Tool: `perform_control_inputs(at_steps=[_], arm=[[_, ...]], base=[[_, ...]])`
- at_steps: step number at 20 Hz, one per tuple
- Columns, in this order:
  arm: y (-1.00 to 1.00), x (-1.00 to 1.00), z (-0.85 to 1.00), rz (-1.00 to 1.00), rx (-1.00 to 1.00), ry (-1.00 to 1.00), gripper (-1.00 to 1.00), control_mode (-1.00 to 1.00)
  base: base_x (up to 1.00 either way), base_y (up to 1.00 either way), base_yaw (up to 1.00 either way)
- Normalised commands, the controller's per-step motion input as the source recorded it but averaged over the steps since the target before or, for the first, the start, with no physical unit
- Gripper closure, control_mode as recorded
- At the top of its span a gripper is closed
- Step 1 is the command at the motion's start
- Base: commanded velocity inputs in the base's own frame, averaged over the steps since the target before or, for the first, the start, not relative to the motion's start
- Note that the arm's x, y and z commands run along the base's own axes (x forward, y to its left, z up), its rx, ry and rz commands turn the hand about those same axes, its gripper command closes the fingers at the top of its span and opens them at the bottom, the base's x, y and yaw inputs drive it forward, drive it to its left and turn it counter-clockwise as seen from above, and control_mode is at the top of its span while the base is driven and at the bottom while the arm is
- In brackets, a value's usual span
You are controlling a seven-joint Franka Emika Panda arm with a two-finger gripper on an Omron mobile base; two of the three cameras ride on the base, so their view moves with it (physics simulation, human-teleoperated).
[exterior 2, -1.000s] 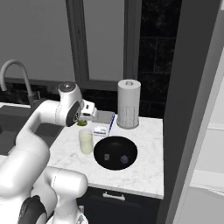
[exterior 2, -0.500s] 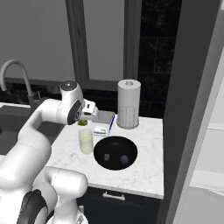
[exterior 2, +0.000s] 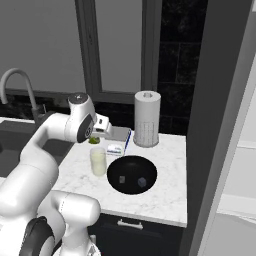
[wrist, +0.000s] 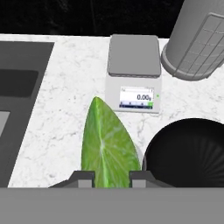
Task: Grab a lemon wedge from the fridge and one ice cube from the ice bowl, and put them in the glass of lemonade.
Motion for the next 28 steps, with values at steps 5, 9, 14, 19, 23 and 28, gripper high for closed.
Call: perform_control_inputs(at_steps=[5,9,14,19,23,28], arm=[[0.00,0.00,-0.12,0.00,0.00,0.00,1.00,-1.00],[0.00,0.00,-0.04,0.00,0.00,0.00,1.00,-1.00],[0.00,0.00,0.00,0.00,0.00,0.00,-1.00,-1.00],[0.00,0.00,0.00,0.00,0.00,0.00,-1.00,-1.00],[0.00,0.00,0.00,0.00,0.00,0.00,-1.00,-1.00],[0.00,0.00,0.00,0.00,0.00,0.01,-1.00,-1.00]], base=[[0.00,0.00,0.00],[0.00,0.00,0.00],[0.00,0.00,0.00],[0.00,0.00,0.00],[0.00,0.00,0.00],[0.00,0.00,0.00]])
